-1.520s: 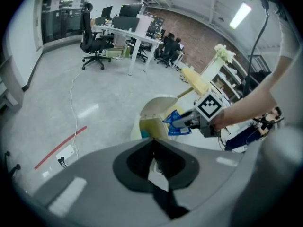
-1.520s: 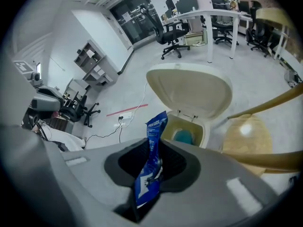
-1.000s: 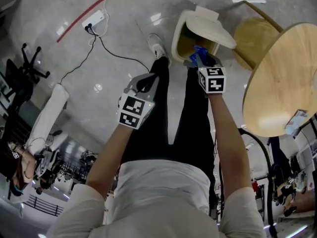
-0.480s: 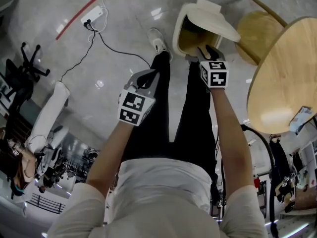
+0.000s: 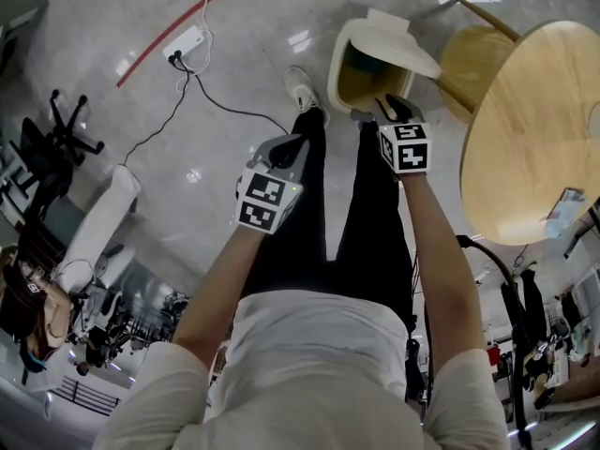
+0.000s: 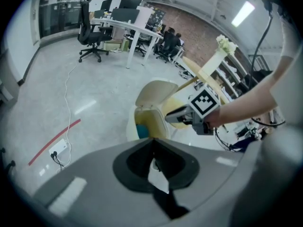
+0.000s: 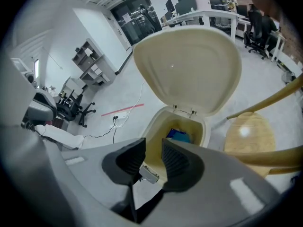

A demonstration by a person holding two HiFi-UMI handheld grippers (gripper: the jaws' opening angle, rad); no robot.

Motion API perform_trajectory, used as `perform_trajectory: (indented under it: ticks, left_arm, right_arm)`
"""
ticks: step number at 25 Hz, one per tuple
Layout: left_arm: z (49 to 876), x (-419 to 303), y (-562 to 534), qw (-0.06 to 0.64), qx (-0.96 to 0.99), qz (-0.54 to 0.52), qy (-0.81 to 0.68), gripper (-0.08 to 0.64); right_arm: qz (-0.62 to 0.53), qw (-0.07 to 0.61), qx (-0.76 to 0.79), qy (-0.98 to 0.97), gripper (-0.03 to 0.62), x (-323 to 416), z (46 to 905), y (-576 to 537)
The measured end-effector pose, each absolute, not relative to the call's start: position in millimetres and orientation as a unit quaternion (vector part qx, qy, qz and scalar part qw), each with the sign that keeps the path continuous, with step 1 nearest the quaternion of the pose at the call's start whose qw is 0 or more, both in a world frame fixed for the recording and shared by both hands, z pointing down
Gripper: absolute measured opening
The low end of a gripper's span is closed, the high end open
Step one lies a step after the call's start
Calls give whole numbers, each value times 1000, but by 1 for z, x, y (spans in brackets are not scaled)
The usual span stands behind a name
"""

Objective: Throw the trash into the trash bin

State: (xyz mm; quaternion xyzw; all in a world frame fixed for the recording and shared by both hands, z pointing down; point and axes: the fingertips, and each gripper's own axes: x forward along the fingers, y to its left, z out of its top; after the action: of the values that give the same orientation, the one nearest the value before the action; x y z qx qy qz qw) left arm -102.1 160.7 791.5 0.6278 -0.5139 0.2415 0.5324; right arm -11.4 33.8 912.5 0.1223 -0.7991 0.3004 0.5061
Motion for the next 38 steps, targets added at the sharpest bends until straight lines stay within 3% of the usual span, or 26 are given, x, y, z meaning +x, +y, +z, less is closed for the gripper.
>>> perform_trajectory:
  ticks: [13,38]
  left_arm:
    - [760,-84,132,517,633,217,-534,6]
    - [625,-86,112,476,675,224,-517,6]
  right_arm:
    - [304,476,109,-818,5,0,848,29]
    - [251,471,36,-845,2,8,676,37]
